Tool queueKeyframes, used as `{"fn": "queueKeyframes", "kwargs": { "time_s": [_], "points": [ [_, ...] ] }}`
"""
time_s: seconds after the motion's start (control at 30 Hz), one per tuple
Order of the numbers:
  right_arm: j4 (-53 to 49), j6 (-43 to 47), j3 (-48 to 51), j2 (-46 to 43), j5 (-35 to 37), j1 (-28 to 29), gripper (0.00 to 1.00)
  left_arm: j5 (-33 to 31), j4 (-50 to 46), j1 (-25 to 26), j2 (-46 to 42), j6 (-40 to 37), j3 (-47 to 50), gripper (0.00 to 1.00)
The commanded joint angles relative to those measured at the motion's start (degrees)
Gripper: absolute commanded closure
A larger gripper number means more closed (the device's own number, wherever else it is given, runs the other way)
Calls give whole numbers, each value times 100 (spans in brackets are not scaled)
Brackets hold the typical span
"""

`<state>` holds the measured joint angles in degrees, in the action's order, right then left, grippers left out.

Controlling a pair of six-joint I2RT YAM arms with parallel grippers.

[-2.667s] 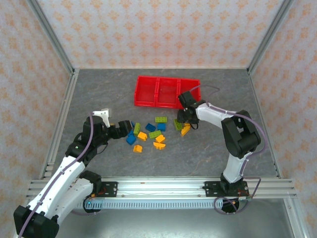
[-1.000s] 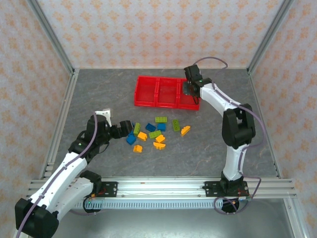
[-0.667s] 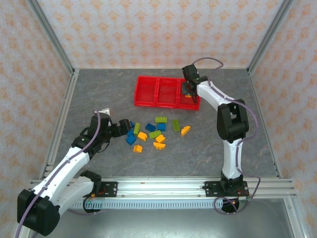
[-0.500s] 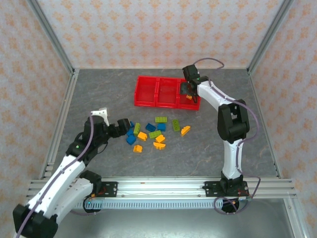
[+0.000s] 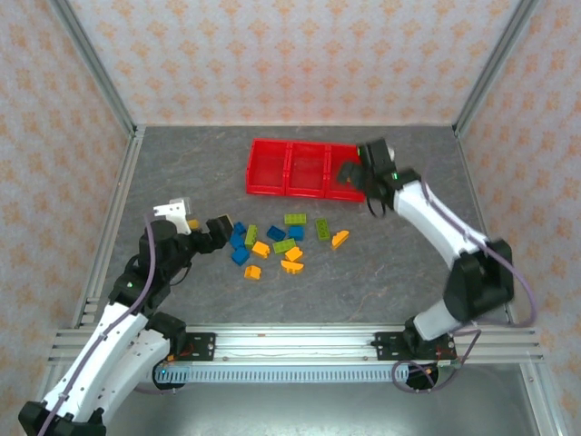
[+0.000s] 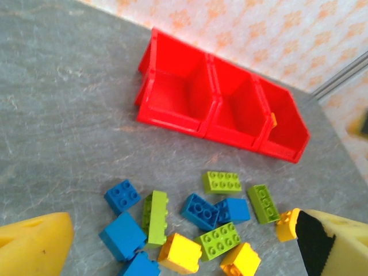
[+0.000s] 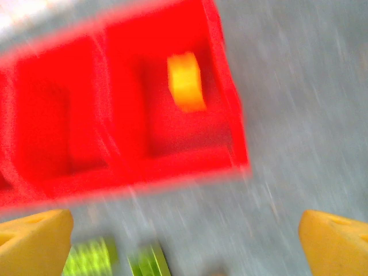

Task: Sort the legos into containers by color
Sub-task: Place the lego in the container, then pick up the lego from the center of the table.

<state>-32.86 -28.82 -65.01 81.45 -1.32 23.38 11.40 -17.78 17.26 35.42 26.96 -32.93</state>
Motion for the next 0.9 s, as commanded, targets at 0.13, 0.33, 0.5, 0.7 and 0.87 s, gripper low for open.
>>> {"fn": "queueKeyframes", "kwargs": {
  "time_s": [0.13,0.33,0.5,0.7,0.87],
  "points": [
    [-292,-1931,1259,-802,-328,543,5,425,-7,380,-122,-32,58,1],
    [-140,-2343,1378,-157,-210,858,7,225,-63,974,-313,-51,32,1],
    [-67,-2526,1050,521,-77,1012,8,135,-68,1080,-505,-44,41,1],
    [-26,-2589,820,995,129,1029,11,117,-89,1095,-629,-33,50,1],
    [26,-2558,657,1279,253,1029,11,126,-114,1091,-650,-46,33,1]
  ]
}}
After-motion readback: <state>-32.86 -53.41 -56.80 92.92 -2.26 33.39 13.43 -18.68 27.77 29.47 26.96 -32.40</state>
